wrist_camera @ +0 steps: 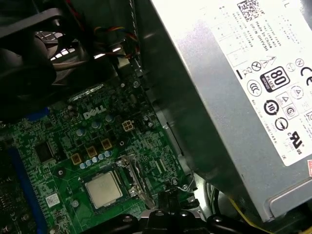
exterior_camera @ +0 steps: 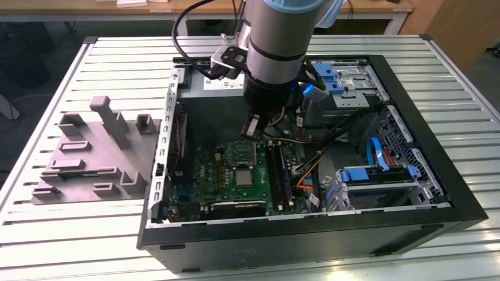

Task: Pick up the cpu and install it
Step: 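Close the cpu cover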

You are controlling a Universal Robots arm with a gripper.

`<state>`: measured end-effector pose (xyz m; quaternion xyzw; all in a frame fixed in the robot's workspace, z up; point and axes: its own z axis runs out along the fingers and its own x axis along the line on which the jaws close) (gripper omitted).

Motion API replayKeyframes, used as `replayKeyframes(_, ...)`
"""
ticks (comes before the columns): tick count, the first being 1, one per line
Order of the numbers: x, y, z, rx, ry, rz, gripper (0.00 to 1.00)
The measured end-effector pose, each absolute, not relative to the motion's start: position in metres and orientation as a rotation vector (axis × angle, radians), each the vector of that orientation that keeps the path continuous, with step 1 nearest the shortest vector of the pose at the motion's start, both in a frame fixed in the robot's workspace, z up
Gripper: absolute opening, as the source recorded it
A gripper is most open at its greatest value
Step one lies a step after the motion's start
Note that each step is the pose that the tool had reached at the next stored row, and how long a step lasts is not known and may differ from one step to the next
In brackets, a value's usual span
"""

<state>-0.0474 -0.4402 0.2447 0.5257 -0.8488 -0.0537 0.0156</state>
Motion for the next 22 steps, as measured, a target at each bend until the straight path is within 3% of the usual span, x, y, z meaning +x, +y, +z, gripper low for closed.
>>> replayKeyframes(11,-0.047,-0.443,0.245,1.636,-2.640,-0.167,0.11)
replayKeyframes(22,-0.048,-0.463,0.244,1.638,-2.638,-0.165,0.11)
